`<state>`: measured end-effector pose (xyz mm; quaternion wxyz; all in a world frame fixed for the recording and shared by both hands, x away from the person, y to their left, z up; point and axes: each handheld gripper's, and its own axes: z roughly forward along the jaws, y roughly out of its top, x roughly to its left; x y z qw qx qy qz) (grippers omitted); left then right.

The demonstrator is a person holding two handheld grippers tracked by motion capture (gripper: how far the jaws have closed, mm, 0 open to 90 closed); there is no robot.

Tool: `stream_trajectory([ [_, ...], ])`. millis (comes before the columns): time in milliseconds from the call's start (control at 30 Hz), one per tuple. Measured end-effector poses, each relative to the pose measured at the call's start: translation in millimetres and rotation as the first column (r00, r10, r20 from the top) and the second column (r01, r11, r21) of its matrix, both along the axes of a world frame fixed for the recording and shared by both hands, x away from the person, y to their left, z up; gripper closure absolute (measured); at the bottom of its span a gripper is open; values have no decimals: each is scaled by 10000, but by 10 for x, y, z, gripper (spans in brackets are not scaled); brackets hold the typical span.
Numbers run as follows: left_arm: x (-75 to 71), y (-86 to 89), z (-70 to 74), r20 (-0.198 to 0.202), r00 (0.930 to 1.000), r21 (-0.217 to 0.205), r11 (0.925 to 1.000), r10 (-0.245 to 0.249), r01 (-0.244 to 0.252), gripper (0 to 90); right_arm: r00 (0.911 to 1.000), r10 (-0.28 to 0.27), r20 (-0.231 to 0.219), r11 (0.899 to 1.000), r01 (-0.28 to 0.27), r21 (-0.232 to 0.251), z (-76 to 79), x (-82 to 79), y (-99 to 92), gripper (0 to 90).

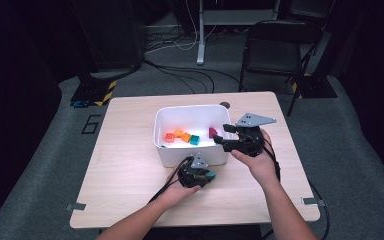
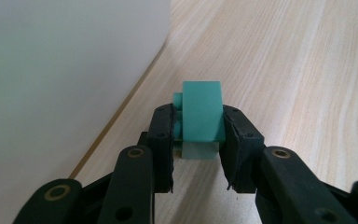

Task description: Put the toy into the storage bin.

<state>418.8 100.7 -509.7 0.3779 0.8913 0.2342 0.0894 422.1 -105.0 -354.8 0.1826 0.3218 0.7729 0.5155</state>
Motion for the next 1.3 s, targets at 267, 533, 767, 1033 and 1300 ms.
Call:
stream_trajectory([
  [267, -15, 17, 23, -7, 9999, -96, 9999, -102, 102, 670, 10000, 14, 7, 10000, -14, 13, 2, -2, 0, 426],
  [533, -29, 73, 94, -58, 10000, -253, 9997, -62, 61, 670, 10000, -4, -28, 10000, 4, 22, -3, -1, 9, 427],
  [767, -43, 165, 185, -130, 9999, -327, 9994, -72, 68, 670, 10000, -9, 3, 10000, 9, 18, 0, -2, -2, 427],
  [1033, -11, 241, 378, -317, 9995, -385, 9993, -27, 15, 671, 10000, -43, -23, 10000, 43, 44, -2, 0, -2, 426],
  [1300, -34, 304, 627, -407, 9991, -631, 9980, -108, 83, 670, 10000, -40, 0, 10000, 40, 10, 1, -5, -1, 426],
])
